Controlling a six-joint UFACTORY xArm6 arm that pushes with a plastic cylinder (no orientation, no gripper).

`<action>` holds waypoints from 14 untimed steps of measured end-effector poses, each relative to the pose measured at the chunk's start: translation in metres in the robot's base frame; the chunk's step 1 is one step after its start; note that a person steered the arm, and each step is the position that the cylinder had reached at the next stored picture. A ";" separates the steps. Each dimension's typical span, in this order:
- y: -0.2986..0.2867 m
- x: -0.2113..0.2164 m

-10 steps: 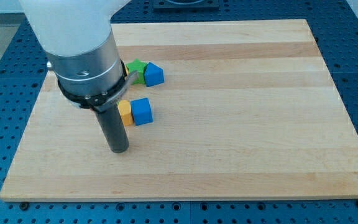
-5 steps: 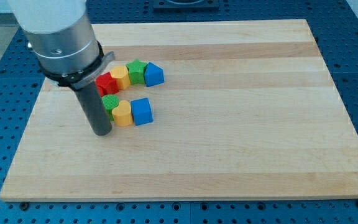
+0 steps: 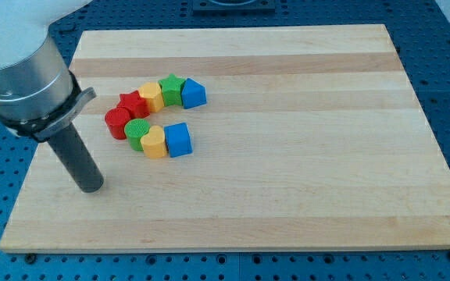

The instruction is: Move your arm towards center

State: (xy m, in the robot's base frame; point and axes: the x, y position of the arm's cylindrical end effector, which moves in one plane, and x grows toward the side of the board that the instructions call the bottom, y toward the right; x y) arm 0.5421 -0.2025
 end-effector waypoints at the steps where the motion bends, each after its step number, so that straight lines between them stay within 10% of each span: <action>1: 0.002 0.027; 4: 0.054 0.077; 9: 0.237 -0.020; 14: 0.212 -0.099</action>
